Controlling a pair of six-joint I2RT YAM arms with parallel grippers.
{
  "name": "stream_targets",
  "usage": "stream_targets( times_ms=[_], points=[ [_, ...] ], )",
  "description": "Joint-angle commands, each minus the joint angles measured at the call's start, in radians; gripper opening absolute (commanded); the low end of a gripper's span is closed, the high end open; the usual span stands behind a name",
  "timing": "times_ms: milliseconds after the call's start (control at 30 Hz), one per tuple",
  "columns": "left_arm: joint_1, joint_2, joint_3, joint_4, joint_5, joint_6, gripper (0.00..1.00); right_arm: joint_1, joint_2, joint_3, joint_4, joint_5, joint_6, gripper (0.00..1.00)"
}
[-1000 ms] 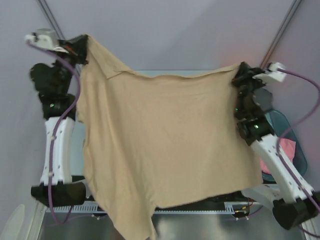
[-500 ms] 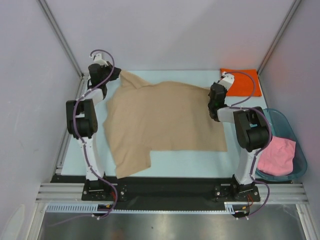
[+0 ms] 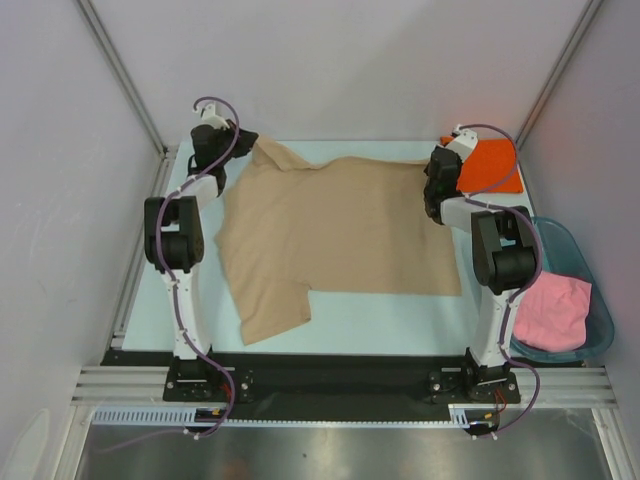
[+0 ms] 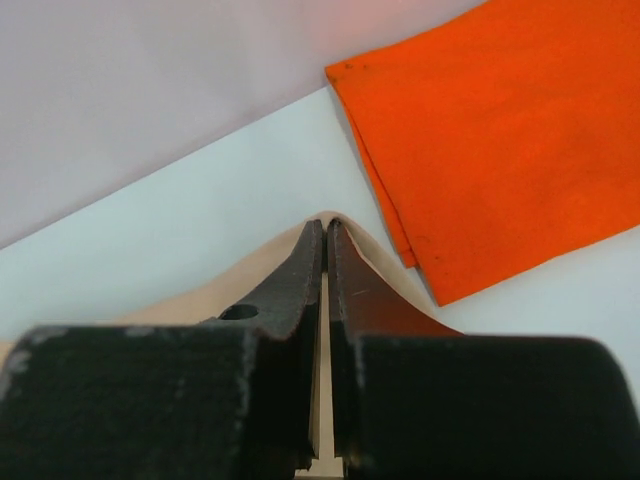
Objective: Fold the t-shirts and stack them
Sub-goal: Fold the tshirt
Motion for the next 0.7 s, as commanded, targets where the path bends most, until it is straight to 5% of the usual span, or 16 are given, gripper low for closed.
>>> stream_targets(
  times_ms=[0, 267, 667],
  points=[
    [0.008, -0.082, -0.034, -0.006, 0.002, -0.051, 0.00, -0.011, 0.008, 0.071, -0.103, -0.021, 0.018, 0.00],
    [0.000, -0.326, -0.325, -0.070, -0.024, -0.148, 0.00, -0.052, -0.026, 0.180, -0.462, -0.158, 0.090, 0.00],
    [0.008, -0.527, -0.405, -0.399, 0.007, -0.141, 0.00, -0.149, 0.034, 0.406, -0.930, -0.428, 0.153, 0.00]
  ],
)
